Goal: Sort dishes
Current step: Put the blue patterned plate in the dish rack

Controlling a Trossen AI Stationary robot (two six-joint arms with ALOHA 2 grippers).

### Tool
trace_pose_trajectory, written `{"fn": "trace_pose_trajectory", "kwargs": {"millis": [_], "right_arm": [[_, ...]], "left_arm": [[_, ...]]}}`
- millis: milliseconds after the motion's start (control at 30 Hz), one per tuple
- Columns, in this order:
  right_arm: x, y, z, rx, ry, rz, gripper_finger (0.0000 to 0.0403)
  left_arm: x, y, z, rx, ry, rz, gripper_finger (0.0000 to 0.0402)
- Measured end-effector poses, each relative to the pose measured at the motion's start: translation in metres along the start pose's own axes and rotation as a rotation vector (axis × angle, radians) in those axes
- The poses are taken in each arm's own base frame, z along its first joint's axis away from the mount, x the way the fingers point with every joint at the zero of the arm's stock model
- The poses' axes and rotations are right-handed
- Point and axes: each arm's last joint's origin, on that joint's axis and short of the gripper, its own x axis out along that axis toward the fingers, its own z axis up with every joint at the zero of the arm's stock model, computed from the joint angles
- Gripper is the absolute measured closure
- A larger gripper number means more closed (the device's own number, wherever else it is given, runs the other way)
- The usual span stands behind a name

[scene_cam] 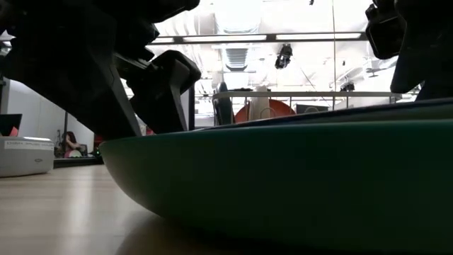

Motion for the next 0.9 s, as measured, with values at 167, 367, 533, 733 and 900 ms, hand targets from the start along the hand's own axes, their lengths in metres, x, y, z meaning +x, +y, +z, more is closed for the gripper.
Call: {"fn": "trace_pose_trajectory", "kwargs": {"millis": [167, 367, 533, 733, 900], "right_arm": [[-0.002, 0.001, 0.000, 0.000, 0.003, 0.007, 0.0220], [-0.018, 0.012, 0.005, -0.055, -0.044, 0.061, 0.0220], [-0.034, 0.012, 0.008, -0.060, -0.062, 0.009, 0.0220], [-0.036, -0.001, 0.006, -0.005, -0.057, -0.117, 0.0220], [-0.029, -0.002, 0.003, -0.006, -0.054, -0.133, 0.0220]], "left_arm": [[0.001, 0.000, 0.000, 0.000, 0.000, 0.001, 0.0171], [0.003, 0.002, 0.000, 0.002, -0.003, 0.002, 0.0171], [0.006, 0.002, -0.001, 0.001, -0.003, 0.001, 0.0171], [0.010, 0.003, -0.002, -0.001, -0.003, 0.002, 0.0171], [0.010, 0.005, -0.001, 0.013, -0.014, 0.002, 0.0171]]}}
